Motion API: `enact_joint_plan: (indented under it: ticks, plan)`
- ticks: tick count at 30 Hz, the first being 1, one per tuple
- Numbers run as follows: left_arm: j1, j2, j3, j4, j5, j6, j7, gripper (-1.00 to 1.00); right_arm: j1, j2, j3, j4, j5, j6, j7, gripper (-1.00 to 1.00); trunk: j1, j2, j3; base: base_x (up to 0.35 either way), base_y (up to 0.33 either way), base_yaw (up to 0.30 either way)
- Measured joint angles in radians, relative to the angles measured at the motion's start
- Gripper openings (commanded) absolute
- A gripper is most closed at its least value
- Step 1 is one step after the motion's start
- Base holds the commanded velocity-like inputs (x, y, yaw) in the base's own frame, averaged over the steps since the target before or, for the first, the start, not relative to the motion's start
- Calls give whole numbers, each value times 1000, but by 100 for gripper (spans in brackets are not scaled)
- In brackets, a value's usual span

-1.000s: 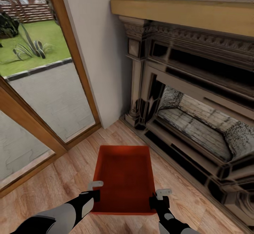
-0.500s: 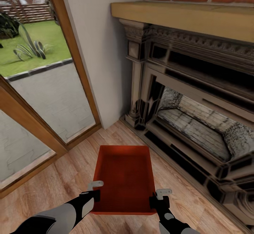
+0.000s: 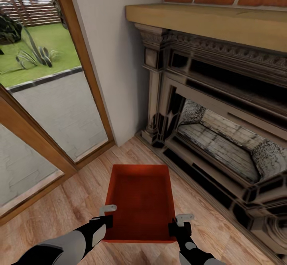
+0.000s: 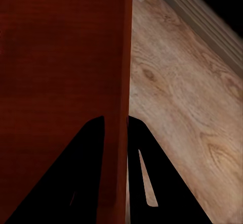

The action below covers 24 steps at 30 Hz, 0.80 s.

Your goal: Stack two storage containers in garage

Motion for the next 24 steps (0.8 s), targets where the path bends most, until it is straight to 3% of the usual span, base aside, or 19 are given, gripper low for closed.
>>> enact_joint_plan:
  ticks: [10, 23, 24]
  plan:
    - [2, -1, -17, -2, 39, -22, -5, -100, 0, -2, -96, -35, 124, 16, 11, -100, 0, 0, 0, 0, 0, 0]
    - [1, -1, -79, -2, 82, -24, -8, -100, 0, 6, -302, -7, 312, -22, 10, -100, 0, 0, 15, 0, 0, 0]
    - [1, -1, 17, -2, -13, -19, -6, -100, 0, -3, -46, -7, 49, -14, 8, -100, 0, 0, 17, 0, 0, 0]
